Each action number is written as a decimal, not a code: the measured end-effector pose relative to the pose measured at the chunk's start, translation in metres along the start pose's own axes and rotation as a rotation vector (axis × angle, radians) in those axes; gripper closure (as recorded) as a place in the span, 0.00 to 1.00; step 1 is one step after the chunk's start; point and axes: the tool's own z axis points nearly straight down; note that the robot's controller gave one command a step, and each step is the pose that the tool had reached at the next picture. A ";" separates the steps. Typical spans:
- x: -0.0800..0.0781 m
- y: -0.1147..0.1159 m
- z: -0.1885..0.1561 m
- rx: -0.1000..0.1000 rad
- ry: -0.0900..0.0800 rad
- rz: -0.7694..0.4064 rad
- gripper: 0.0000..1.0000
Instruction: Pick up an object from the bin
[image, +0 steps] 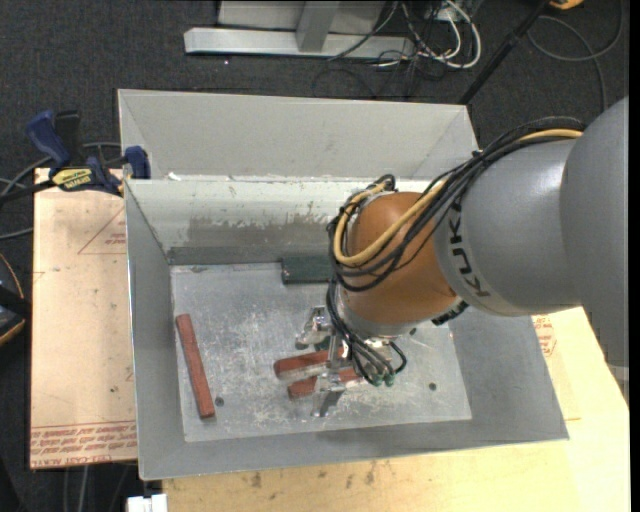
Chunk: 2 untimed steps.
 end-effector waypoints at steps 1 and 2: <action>-0.007 -0.032 0.044 -0.004 -0.021 -0.007 1.00; -0.007 -0.032 0.044 -0.004 -0.021 -0.007 1.00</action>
Offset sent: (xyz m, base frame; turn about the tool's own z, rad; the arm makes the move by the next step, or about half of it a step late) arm 0.0000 0.0000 0.0000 0.0000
